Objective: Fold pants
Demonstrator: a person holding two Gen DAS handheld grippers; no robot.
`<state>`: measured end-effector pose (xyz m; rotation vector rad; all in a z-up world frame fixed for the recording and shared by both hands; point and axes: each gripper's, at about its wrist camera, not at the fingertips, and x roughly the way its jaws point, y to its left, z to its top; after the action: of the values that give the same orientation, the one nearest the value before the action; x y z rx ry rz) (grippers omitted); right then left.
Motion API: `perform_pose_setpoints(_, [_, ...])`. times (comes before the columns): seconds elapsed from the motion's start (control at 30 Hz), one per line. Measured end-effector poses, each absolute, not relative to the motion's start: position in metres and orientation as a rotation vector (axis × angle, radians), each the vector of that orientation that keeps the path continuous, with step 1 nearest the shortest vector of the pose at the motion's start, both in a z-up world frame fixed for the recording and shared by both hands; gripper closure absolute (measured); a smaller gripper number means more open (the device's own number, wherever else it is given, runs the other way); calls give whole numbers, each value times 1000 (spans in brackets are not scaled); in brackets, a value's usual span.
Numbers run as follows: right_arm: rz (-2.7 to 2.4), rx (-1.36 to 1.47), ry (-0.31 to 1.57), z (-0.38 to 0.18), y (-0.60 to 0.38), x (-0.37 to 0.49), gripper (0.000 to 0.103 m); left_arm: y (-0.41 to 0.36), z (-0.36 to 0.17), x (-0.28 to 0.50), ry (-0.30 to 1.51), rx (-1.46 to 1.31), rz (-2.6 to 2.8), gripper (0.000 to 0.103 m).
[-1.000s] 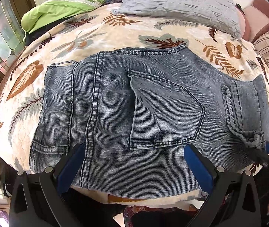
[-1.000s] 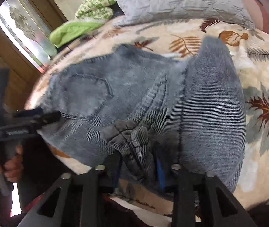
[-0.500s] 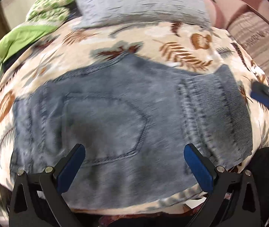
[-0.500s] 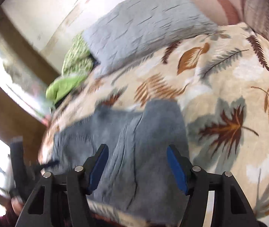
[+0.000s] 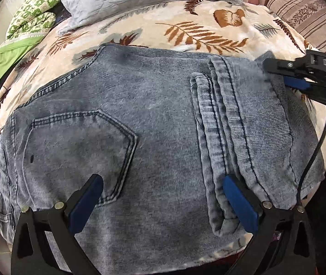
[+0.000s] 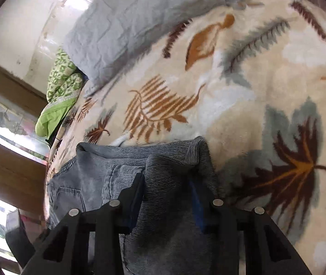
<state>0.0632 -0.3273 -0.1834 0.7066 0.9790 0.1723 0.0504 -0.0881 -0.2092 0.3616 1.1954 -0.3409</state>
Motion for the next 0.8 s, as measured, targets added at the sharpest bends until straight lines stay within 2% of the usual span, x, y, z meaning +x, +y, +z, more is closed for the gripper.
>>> perform_pose_setpoints(0.2, [232,606,880,-156,-309,32,60,-55,-188,29,1142,346,-320,0])
perform_pose_setpoints(0.27, [265,563,903,-156,-295,21,60,-34,-177,29,1121,325,-281,0])
perform_pose_setpoints(0.37, [279,460,1043,-179,-265,25,59,6,-162,35,1113,250,-202,0])
perform_pose_setpoints(0.43, [266,330,1011,-173,-250,21,55,39,-150,40,1103,191,-135,0])
perform_pose_setpoints(0.63, [266,361,989,-167,-254,14,53,141,-111,55,1045,68,100,0])
perform_pose_setpoints(0.8, [330,409,884,-152,-258,4,53,204,-112,62,1101,-43,222,0])
